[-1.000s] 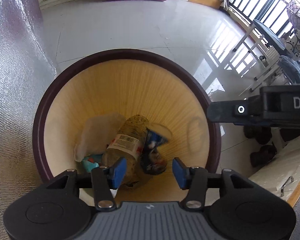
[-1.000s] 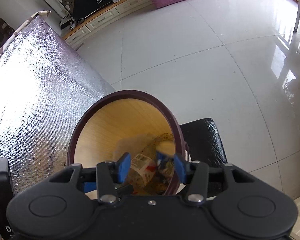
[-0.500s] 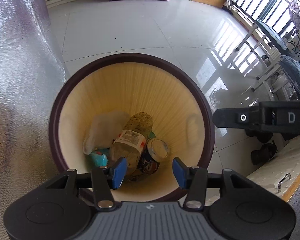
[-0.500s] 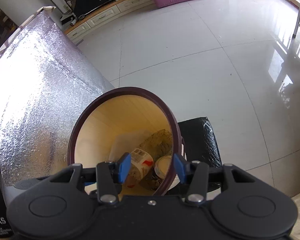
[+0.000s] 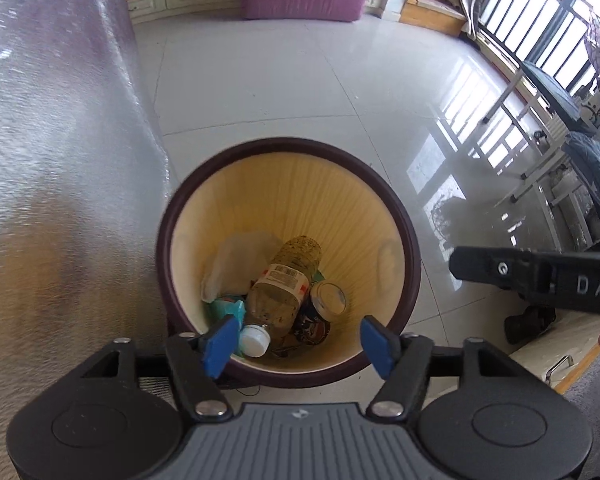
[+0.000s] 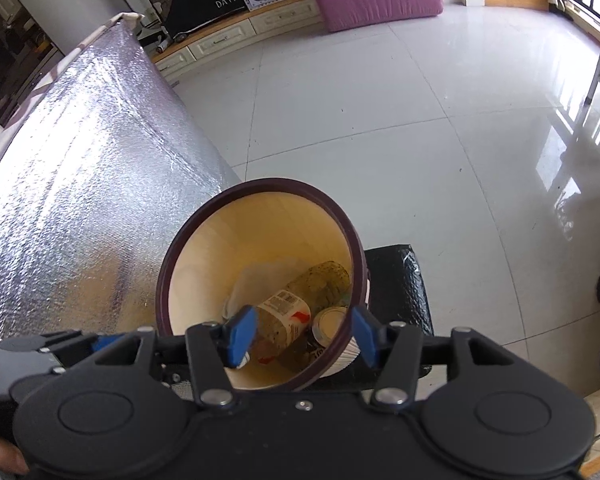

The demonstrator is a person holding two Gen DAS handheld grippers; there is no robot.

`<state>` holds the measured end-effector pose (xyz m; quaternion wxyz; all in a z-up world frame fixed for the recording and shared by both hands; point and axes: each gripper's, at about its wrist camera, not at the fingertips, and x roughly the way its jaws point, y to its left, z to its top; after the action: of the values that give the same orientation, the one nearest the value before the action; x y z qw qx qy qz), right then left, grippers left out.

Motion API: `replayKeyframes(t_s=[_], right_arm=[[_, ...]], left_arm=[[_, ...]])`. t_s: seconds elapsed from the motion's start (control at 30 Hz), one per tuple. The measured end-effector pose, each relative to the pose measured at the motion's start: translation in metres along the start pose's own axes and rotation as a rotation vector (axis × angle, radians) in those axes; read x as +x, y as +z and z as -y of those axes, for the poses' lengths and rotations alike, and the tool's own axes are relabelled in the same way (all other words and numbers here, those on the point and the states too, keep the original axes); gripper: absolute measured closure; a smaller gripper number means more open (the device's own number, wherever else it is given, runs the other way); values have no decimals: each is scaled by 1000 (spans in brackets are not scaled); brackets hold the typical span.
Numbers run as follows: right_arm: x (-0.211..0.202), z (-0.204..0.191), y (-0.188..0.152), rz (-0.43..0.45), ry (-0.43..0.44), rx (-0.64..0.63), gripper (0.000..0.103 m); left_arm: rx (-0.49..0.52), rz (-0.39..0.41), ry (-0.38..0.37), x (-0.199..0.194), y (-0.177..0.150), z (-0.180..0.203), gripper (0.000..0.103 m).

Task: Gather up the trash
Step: 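Raise both open grippers away from the wastebasket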

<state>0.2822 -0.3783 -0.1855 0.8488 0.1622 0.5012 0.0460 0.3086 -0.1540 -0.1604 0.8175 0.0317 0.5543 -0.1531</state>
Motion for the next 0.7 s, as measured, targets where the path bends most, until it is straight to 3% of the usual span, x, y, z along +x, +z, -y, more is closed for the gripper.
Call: replayKeyframes(t_s=[0.33, 0.47, 0.7], right_arm=[[-39, -7, -8, 55, -23, -37, 35], [-56, -9, -15, 75, -42, -55, 30], [-83, -12, -31, 121, -80, -95, 8]], left_arm=[[-17, 58, 21, -42, -9, -8, 13], [-16, 74, 20, -56, -14, -9, 1], [-16, 89, 27, -74, -21, -8, 0]])
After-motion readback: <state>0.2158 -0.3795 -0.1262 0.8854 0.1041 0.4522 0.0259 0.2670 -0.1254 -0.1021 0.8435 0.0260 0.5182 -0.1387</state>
